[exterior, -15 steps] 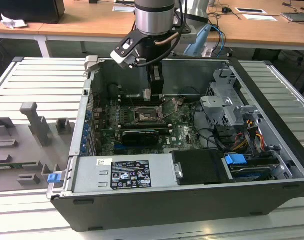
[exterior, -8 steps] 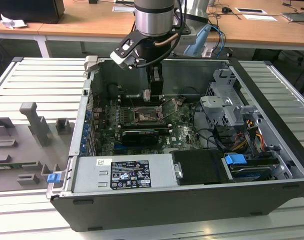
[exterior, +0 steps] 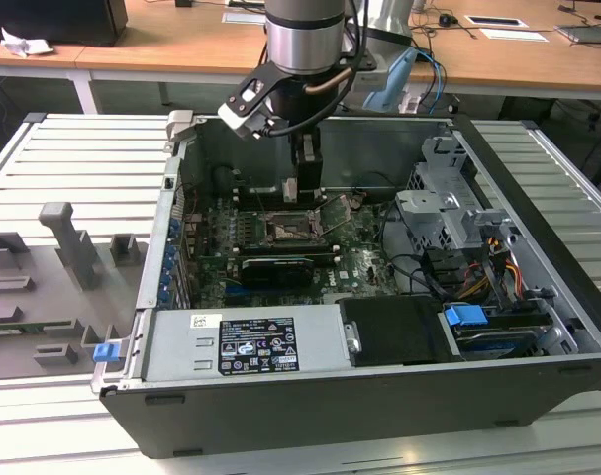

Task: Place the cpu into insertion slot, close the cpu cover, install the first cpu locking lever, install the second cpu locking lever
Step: 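Place the cpu into insertion slot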

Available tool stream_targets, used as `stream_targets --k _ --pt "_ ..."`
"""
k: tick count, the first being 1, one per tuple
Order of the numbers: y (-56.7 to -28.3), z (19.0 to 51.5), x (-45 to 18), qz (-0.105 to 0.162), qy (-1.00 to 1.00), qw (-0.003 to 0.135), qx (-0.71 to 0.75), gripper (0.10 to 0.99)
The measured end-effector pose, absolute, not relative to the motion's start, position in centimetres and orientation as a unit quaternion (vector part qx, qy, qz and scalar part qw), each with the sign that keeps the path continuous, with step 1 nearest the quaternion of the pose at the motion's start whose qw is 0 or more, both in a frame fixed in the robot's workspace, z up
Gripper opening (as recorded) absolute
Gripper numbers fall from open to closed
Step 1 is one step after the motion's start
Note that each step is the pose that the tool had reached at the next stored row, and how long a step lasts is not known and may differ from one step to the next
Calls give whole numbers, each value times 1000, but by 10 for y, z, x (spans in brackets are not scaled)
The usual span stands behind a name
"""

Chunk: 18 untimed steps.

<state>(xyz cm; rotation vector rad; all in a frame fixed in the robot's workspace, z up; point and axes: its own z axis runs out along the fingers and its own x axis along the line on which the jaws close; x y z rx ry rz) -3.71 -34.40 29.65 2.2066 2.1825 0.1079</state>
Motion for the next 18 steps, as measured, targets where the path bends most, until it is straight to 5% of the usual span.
stream_targets --k 18 --pt "-344 290 -37 34 693 18 720 529"
